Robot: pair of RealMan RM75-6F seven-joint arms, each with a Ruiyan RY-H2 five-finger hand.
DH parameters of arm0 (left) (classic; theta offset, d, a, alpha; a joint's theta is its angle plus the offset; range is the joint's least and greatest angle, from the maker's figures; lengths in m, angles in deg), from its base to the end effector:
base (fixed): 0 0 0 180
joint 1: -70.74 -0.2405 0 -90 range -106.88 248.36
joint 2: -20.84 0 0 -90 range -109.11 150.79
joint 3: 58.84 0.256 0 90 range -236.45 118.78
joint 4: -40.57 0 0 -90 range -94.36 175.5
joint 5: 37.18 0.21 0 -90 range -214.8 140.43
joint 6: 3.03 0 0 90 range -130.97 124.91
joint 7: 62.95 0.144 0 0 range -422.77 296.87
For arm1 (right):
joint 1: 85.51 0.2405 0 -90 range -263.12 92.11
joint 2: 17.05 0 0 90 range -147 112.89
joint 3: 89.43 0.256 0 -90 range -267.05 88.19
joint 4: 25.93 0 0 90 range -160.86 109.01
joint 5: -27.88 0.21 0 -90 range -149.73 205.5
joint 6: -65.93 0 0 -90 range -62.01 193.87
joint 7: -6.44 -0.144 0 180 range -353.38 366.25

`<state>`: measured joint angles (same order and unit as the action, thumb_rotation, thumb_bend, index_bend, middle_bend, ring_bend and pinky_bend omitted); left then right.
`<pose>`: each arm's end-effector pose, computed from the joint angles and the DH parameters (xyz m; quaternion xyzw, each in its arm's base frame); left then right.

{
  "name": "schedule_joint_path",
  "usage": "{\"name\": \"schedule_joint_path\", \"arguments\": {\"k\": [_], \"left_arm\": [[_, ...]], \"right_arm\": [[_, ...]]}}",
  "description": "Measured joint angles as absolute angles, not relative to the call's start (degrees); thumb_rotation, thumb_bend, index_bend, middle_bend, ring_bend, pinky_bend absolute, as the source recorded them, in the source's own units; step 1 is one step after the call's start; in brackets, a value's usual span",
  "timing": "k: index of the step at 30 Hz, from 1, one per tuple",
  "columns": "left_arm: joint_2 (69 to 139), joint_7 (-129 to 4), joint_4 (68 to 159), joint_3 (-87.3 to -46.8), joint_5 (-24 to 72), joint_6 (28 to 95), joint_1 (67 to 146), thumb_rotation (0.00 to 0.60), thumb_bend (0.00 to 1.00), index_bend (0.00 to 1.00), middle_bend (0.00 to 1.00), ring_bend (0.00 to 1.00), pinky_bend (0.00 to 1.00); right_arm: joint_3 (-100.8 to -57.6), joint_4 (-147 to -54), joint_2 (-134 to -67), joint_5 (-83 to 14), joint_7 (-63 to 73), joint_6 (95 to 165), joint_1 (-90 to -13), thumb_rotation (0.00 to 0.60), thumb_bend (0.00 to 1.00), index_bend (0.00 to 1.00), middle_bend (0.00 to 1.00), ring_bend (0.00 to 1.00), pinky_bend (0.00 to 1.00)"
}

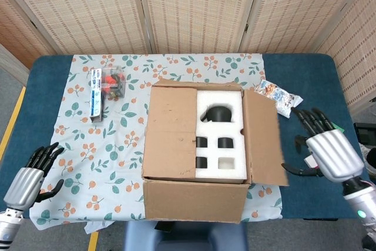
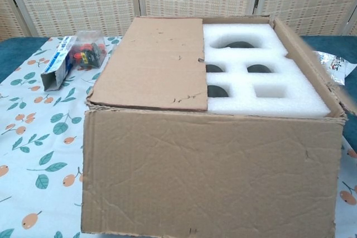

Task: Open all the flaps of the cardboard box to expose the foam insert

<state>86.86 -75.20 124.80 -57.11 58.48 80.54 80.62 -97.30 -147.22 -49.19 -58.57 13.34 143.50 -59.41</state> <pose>-0.3073 0.1911 0.1374 -0.6583 -0.3913 -0.4271 0.4807 -0.1907 -0.2162 0.2364 0.7266 -0.2995 0.3357 0.5192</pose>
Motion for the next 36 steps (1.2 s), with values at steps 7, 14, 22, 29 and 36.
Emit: {"name": "schedule_joint_path", "arguments": {"k": [7, 14, 22, 29, 36], "left_arm": [[85.33, -73.98, 128.05, -58.21, 63.14, 82.48, 82.88, 0.6, 0.49, 0.05, 0.0, 0.0, 0.0], [78.91, -72.28, 139.79, -60.03, 65.84, 76.64, 89.76, 0.6, 0.78, 0.35, 0.01, 0.0, 0.0], [76.17, -67.23, 149.89, -64.5, 61.53, 61.53, 100.24, 0.6, 1.0, 0.5, 0.07, 0.01, 0.0], [79.19, -55.19, 153.09, -69.88, 49.82, 48.23, 110.59, 0.6, 1.0, 0.52, 0.08, 0.0, 0.0], [87.46, -47.86, 150.38, -74.03, 40.47, 39.68, 121.68, 0.6, 1.0, 0.51, 0.1, 0.0, 0.0]], "right_arm": [[-98.17, -134.75, -55.4, -63.72, 1.53, 151.25, -67.25, 0.268, 0.27, 0.53, 0.0, 0.0, 0.0], [-94.01, -117.98, -73.07, -63.98, -1.22, 165.52, -74.99, 0.294, 0.27, 0.53, 0.0, 0.0, 0.0], [-89.18, -104.67, -82.17, -64.1, -14.66, 175.09, -80.42, 0.35, 0.27, 0.53, 0.0, 0.0, 0.0], [-87.01, -101.13, -82.08, -64.32, -25.29, 176.93, -82.04, 0.354, 0.27, 0.53, 0.0, 0.0, 0.0], [-85.26, -98.04, -81.11, -62.04, -33.06, 175.33, -83.58, 0.355, 0.27, 0.53, 0.0, 0.0, 0.0]]}}
